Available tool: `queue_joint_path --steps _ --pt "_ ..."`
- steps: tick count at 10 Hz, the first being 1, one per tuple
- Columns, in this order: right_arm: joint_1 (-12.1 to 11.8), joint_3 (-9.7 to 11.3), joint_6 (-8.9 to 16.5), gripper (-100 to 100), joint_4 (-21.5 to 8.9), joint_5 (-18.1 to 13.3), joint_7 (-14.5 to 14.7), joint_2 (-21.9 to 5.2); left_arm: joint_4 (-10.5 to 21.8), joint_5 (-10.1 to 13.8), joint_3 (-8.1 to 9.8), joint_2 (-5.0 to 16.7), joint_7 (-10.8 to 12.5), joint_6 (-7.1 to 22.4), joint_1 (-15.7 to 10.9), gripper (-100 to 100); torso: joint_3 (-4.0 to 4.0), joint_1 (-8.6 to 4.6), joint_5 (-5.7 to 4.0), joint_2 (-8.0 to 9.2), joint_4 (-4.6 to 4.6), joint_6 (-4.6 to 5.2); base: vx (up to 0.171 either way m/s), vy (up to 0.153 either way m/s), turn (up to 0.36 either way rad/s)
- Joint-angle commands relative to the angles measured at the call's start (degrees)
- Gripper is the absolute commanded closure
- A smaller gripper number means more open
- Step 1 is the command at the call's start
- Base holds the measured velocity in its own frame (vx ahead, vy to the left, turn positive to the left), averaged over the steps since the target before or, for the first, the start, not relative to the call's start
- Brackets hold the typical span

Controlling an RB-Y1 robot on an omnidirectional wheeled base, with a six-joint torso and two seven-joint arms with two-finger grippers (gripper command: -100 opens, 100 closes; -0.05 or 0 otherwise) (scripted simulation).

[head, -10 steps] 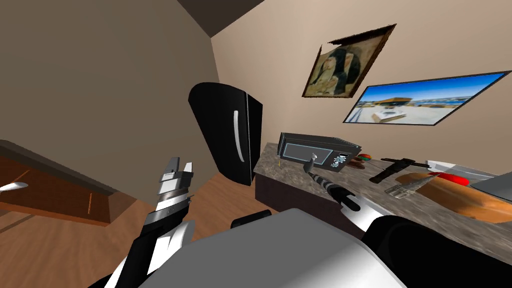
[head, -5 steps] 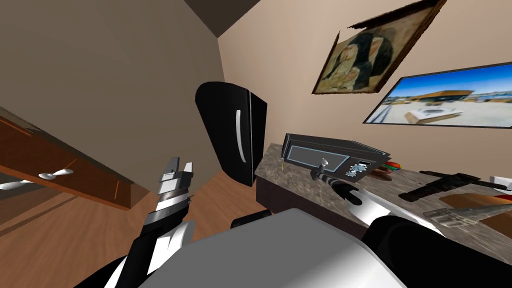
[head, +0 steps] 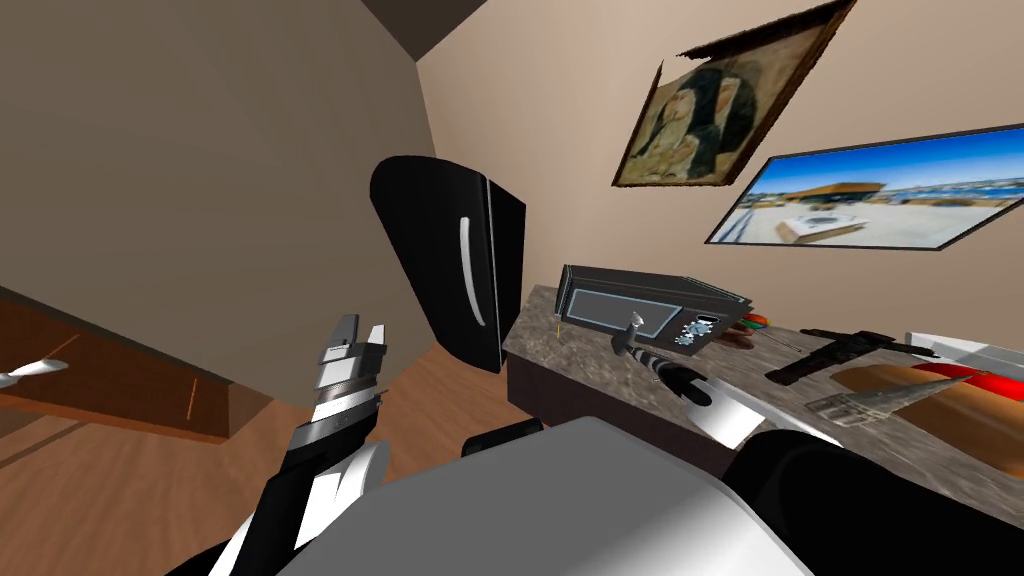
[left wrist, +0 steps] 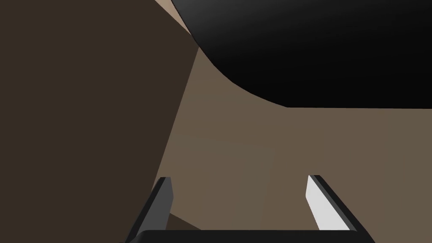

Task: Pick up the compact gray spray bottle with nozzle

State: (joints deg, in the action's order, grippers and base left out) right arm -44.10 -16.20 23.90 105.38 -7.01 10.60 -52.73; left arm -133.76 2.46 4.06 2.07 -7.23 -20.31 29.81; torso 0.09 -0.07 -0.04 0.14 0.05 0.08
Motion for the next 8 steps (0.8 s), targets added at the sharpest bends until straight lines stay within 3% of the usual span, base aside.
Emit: queue_joint_path --steps 1,3,4,5,6,8 --pt "2.9 1.8 -0.6 -100 -2.8 0.0 1.0 0.5 0.0 0.0 0.0 0.0 0.0 0.0 0.0 0 0.0 0.0 0.0 0.0 0.0 0.0 -0.028 0.002 0.031" --pt "5.8 1.8 -0.6 -100 -2.8 0.0 1.0 0.5 0.0 0.0 0.0 0.0 0.0 0.0 0.0 0 -0.07 0.04 0.03 -0.12 -0.02 -0.04 -0.004 -0.001 0.02" --pt "8.1 4.8 -0.4 -100 -5.7 1.8 3.9 2.5 0.0 0.0 0.0 0.0 0.0 0.0 0.0 0 -0.09 0.05 0.03 -0.17 -0.03 -0.03 -0.024 -0.02 -0.413" --pt "9.6 6.3 -0.4 -100 -6.4 1.8 4.7 2.5 0.0 0.0 0.01 0.0 0.0 0.0 0.0 0 -0.04 0.0 -0.01 -0.06 -0.02 0.11 -0.038 -0.01 -0.241" --pt "11.1 6.5 -0.4 -100 -7.8 1.8 4.7 2.5 0.0 0.0 0.0 0.0 0.0 0.0 0.0 0 -0.01 0.0 0.01 -0.02 0.0 -0.01 -0.025 -0.004 0.021" --pt "14.4 6.5 -0.4 -100 -7.8 1.8 4.7 2.5 0.0 0.0 0.0 0.0 0.0 0.0 0.0 0 -0.07 0.04 0.03 -0.13 -0.02 -0.04 -0.004 -0.002 0.016"
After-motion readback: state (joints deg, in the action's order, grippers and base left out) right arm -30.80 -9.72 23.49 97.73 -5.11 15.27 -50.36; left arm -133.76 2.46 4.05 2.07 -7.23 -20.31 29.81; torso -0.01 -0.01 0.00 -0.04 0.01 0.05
